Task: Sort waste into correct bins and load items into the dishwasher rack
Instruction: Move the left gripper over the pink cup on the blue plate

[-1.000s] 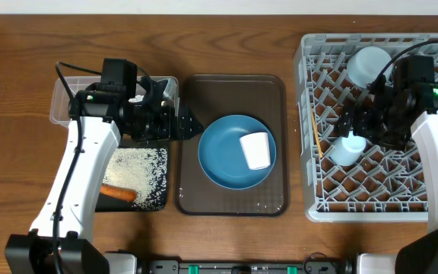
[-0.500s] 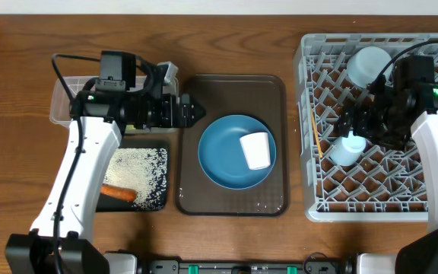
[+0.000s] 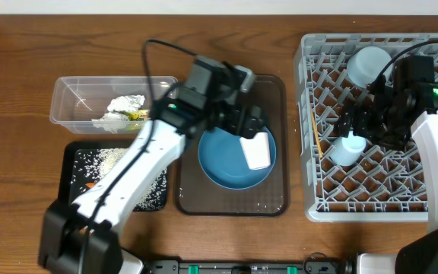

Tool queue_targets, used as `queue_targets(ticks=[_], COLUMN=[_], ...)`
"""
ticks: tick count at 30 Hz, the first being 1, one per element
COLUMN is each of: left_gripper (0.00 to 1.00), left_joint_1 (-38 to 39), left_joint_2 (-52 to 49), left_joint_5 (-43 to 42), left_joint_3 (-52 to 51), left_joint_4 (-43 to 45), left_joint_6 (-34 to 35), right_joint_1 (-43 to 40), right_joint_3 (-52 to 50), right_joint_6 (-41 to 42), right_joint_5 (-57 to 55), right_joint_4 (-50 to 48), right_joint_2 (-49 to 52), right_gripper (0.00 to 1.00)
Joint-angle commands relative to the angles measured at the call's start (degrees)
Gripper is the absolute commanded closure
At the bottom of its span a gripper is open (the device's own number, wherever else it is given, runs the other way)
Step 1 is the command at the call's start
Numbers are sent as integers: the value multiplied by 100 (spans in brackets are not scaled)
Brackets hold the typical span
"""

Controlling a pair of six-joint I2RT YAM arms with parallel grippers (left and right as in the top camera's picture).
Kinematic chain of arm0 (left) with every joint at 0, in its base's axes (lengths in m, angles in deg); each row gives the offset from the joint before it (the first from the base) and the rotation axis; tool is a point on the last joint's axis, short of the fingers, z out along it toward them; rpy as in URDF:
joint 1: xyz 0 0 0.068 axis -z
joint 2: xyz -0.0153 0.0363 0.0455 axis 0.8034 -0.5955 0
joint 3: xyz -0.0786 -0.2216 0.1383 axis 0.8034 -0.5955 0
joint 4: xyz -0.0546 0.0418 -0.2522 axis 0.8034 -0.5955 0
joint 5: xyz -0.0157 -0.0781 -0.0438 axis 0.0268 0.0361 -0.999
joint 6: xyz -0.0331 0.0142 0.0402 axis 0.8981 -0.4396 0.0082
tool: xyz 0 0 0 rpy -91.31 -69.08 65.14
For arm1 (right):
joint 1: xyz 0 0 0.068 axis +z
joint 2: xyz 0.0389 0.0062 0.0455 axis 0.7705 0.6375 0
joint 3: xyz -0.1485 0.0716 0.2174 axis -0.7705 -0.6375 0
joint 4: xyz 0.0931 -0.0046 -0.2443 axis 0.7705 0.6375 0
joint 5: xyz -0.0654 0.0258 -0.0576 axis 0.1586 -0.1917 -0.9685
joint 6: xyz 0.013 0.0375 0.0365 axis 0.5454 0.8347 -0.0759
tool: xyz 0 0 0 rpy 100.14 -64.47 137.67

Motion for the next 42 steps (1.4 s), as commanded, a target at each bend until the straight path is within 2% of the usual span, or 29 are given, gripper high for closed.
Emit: queue_targets(ticks=[1, 11, 13, 17, 24, 33, 42], left_gripper=[0, 1, 4, 8, 10, 11, 14], left_joint_1=[232, 363, 363, 369, 369, 367, 367], left_joint_2=[-317, -1235, -1331, -1377, -1377, -1377, -1375], left_joint_5=[334, 332, 326, 269, 254, -1154, -1191], left_joint_3=[-24, -24, -24, -24, -24, -24, -24], left_joint_4=[155, 363, 352, 125, -498, -767, -1279], left_joint_6=[13, -634, -629, -629, -629, -632, -1064], right_joint_1=[-79, -79, -79, -79, -79, -79, -79], right_joint_3=[101, 101, 101, 101, 101, 101, 101], right_joint_6=[-52, -52, -52, -52, -52, -52, -52], right_joint_5=[68, 66, 68, 68, 68, 68, 68], right_joint_4=[7, 4, 7, 4, 7, 7, 7], right_joint_2=[7, 7, 7, 7, 7, 7, 7], right_gripper=[1, 1, 1, 1, 1, 1, 1])
